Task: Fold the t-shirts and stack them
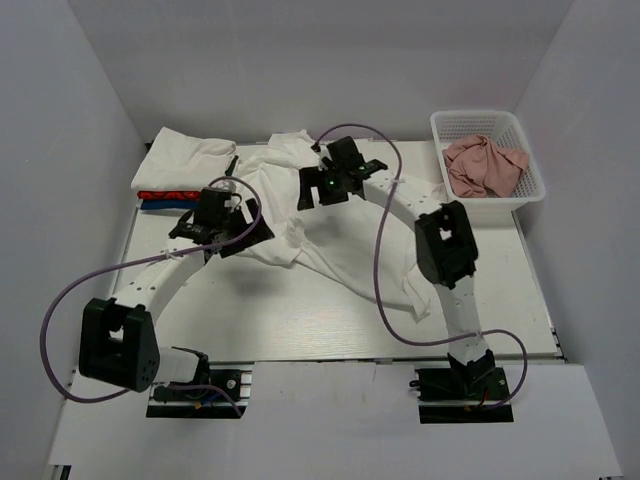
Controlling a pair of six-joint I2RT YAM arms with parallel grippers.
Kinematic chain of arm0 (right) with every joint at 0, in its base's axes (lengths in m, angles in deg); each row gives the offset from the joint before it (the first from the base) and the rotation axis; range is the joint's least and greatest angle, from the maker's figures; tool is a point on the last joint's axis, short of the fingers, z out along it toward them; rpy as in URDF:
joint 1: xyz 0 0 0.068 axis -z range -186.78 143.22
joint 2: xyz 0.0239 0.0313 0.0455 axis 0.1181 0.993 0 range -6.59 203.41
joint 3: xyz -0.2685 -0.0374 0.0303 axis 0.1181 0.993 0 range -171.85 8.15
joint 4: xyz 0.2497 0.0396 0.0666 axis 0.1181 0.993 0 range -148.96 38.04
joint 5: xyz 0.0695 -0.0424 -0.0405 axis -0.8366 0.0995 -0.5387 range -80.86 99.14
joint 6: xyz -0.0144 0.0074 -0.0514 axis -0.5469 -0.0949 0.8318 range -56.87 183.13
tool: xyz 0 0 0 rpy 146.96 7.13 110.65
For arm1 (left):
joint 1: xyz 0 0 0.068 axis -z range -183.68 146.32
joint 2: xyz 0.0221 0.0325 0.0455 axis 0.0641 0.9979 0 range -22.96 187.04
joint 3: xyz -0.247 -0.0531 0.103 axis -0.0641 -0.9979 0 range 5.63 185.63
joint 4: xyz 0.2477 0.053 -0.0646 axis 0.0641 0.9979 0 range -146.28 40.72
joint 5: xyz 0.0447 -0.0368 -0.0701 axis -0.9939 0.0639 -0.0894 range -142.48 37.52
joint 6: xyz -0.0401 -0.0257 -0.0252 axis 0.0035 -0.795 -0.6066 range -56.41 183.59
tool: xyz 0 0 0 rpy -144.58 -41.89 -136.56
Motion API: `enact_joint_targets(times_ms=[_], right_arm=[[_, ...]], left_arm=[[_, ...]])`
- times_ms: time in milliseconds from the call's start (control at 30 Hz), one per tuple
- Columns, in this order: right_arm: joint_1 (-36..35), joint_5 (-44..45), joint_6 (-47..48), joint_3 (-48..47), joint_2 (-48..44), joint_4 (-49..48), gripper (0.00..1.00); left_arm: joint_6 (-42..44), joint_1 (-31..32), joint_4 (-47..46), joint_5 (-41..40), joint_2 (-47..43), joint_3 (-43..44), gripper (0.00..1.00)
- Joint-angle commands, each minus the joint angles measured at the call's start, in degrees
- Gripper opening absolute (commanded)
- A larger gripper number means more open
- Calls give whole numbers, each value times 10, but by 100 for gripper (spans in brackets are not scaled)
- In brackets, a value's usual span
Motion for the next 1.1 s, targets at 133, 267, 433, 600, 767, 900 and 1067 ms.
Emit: enact_joint_targets(times_ms=[133, 267, 433, 600, 767, 900, 1067], right_arm=[[10, 142, -12, 349, -309, -121, 90], [28, 164, -25, 459, -379, -129, 90], [51, 174, -44, 533, -425, -98, 90], [62, 173, -41, 569, -443, -69, 90], [71, 191, -44, 607, -472, -60, 90], [82, 202, -45, 623, -493, -47, 90], [86, 204, -50, 640, -496, -55, 90]], left_arm=[[16, 54, -86, 126, 71, -26, 100], [16, 94, -42, 64, 131, 9, 100], [5, 116, -25, -22, 166, 23, 98], [-2, 127, 20, -87, 232, 89, 84], [-2, 127, 38, -112, 256, 117, 55], [-2, 127, 77, -117, 256, 135, 27], [-15, 127, 128, -117, 192, 116, 28]])
